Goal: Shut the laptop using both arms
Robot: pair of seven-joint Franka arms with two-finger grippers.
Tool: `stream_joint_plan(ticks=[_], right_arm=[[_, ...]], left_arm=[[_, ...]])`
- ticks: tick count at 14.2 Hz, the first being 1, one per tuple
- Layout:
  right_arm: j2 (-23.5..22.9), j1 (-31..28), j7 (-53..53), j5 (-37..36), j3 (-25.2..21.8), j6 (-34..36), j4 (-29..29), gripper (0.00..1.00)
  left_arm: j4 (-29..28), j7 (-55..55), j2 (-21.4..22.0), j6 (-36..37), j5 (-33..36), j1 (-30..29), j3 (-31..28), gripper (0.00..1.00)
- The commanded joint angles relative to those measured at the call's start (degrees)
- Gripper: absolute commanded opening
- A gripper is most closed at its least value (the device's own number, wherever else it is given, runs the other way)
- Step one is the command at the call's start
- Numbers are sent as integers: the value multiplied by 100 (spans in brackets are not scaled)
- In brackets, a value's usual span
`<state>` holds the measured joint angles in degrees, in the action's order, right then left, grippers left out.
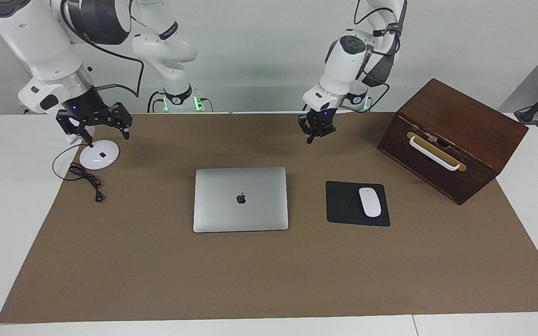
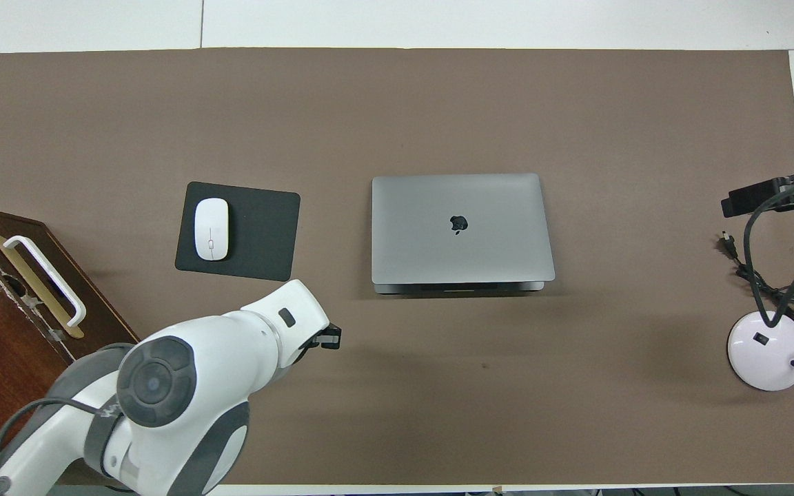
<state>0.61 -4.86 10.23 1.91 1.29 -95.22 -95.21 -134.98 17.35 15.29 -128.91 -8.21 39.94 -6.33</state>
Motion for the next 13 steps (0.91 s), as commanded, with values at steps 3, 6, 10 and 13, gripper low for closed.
stream_joint_plan(ticks=[3, 6, 10, 13], right_arm=[[150, -32, -265, 11, 21, -111, -199, 100], [150, -32, -337, 11, 21, -102, -208, 100], [150, -32, -337, 3, 21, -119, -208, 100], [150, -32, -320, -15, 21, -137, -208, 100]], left_arm=[[823, -565, 36, 1340, 275, -670, 27, 0], [1139, -1171, 36, 1876, 644, -1135, 27, 0], [1562, -2041, 27, 2291, 680, -2110, 27, 39], [1825, -2113, -8, 2404, 812, -2638, 27, 100]])
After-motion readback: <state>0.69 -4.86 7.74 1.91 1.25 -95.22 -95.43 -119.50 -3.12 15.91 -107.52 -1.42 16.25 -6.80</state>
